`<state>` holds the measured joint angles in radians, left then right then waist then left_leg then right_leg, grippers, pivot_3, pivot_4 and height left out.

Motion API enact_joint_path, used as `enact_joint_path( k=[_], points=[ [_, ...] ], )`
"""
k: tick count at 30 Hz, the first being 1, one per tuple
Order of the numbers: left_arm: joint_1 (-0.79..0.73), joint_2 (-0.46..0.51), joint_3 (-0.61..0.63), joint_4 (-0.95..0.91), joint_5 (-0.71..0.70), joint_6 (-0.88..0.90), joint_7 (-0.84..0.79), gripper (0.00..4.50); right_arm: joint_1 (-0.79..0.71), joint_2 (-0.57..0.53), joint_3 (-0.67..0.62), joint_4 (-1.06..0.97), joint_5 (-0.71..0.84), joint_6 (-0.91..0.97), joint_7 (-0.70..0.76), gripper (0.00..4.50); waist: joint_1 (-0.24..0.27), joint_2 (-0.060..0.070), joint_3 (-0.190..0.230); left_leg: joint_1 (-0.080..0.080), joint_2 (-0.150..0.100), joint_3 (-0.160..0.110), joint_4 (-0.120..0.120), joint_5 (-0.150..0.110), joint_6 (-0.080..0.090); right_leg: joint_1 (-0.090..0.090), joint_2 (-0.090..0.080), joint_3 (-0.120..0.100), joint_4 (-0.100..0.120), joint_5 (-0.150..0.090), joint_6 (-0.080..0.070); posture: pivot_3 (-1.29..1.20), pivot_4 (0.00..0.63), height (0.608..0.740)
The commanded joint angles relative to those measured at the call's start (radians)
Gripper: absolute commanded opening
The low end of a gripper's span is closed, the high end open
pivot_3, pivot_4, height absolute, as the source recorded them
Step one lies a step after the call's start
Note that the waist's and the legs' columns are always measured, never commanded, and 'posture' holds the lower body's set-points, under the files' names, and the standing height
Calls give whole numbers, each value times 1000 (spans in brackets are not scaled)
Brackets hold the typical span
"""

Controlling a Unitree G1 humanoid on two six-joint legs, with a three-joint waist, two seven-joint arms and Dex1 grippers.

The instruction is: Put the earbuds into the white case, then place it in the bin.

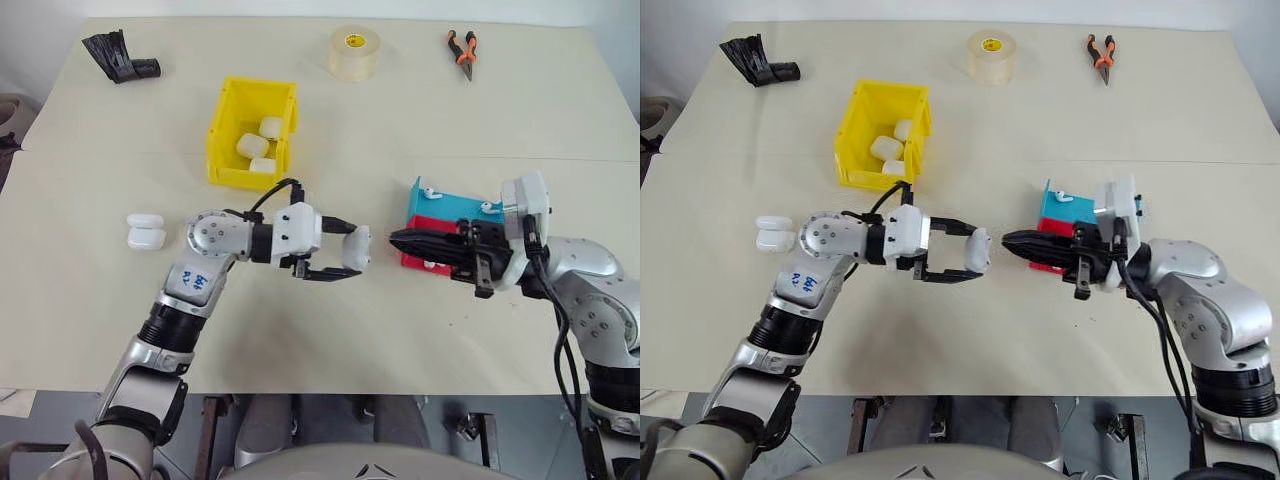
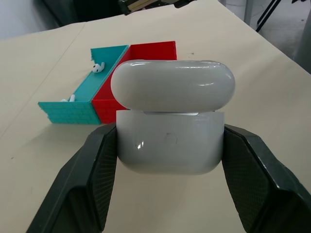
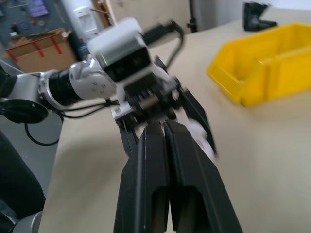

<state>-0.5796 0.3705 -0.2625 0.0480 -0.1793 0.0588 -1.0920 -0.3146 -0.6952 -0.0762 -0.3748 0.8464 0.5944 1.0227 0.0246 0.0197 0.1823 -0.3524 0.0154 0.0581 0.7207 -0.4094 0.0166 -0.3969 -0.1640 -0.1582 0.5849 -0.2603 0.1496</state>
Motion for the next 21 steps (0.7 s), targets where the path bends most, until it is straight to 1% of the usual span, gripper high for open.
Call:
enact_joint_path(
  k=[1, 5, 8, 11, 16, 20, 21],
  points=[
    [-21, -16, -30, -24, 14, 29, 19, 2802, -45, 17, 41, -39, -25, 15, -36, 24, 1, 0, 0, 0, 0, 0, 0, 0, 0, 0, 0, 0, 0, 0, 0, 0, 150, 740],
    [-16, -29, -34, -29, 11, 31, 29, 2802, -51, 13, 98, -37, -76, 19, -33, 24, 1, 0, 0, 0, 0, 0, 0, 0, 0, 0, 0, 0, 0, 0, 0, 0, 150, 740],
    [-11, -24, -21, -36, 14, 22, 40, 2802, -7, -4, 91, 0, -122, -1, -30, 24, 1, 0, 0, 0, 0, 0, 0, 0, 0, 0, 0, 0, 0, 0, 0, 0, 150, 740],
    [2, -26, 11, -56, -29, 22, 38, 2802, 45, -16, 48, 45, -145, -43, -8, 24, 2, 0, 0, 0, 0, 0, 0, 0, 0, 0, 0, 0, 0, 0, 0, 0, 150, 740],
    [40, -19, 63, -92, -91, 28, 35, 2802, 92, -12, -38, 98, -126, -94, 29, 24, -1, -1, 0, 0, 0, 0, 0, 0, 0, 0, 0, 0, 0, 0, 0, 0, 150, 740],
    [95, -4, 120, -140, -158, 52, 43, 2802, 114, 29, -102, 133, -178, -203, -12, 24, -1, 0, 0, 0, 0, 0, 0, 0, 0, 0, 0, 0, 0, 0, 0, 0, 150, 740],
    [113, 2, 137, -155, -175, 64, 49, 2802, 121, 27, -114, 131, -161, -194, -5, 185, -1, 0, 0, 0, 0, 0, 0, 0, 0, 0, 0, 0, 0, 0, 0, 0, 150, 740]
  ],
)
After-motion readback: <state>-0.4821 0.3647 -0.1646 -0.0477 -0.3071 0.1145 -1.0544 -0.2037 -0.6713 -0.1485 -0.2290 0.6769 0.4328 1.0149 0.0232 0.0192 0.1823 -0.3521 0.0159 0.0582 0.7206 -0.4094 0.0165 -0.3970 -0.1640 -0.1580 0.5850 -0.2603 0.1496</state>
